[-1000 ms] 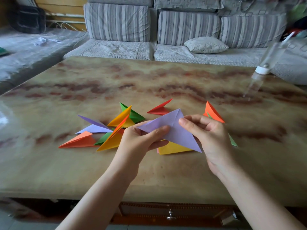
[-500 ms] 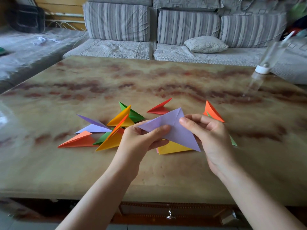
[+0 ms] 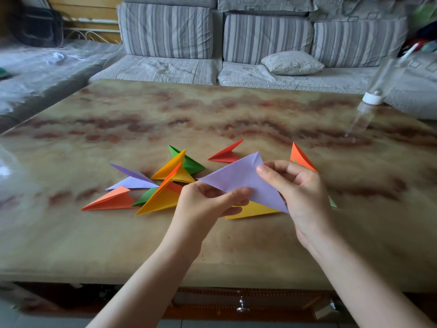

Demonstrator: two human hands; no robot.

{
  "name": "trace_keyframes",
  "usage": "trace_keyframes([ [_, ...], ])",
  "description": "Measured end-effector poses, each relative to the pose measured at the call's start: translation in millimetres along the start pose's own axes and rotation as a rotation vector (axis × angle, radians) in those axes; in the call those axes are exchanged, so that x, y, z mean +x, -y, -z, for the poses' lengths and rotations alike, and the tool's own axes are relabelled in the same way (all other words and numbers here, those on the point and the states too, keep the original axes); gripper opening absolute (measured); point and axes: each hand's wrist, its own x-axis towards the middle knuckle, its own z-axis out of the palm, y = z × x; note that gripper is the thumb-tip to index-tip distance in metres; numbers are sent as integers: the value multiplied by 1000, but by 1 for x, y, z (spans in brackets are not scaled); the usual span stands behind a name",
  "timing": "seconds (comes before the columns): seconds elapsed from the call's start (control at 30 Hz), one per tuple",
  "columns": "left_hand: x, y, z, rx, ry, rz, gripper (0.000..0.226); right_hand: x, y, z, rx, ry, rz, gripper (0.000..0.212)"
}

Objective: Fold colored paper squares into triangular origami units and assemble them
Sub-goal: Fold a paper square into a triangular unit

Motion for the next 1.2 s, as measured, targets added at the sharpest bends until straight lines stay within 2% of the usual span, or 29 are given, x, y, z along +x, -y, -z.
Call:
trace_keyframes([
  [0.1, 0, 0, -2, 69, -58, -41, 4, 0, -1, 0, -10, -4, -19, 10],
  [0.17, -1, 0, -3, 64, -69, -58, 4, 1, 0, 3, -1, 58, -81, 10],
  [0.23, -1, -2, -3, 51, -81, -67, 4, 0, 3, 5, 1, 186, -164, 34],
  [0.3, 0, -3, -2, 39, -94, -82, 5, -1, 5, 6, -16, 294, -220, 46],
  [0.47, 2, -3, 0, 31, -122, -89, 5, -3, 0, 6, -80, 371, -252, 28],
  [0.67, 3, -3, 3, 37, -117, -113, 6, -2, 2, 7, -63, 429, -247, 17],
  [0.87, 4, -7, 8, 9, -124, -95, 7, 2, 7, 16, 71, 631, -343, 24],
  [1.13, 4, -9, 11, 19, -110, -79, 5, 7, 2, 30, 207, 843, -311, 40],
  [1.2, 3, -10, 12, 39, -95, -91, 5, 7, 4, 33, 196, 835, -301, 43],
])
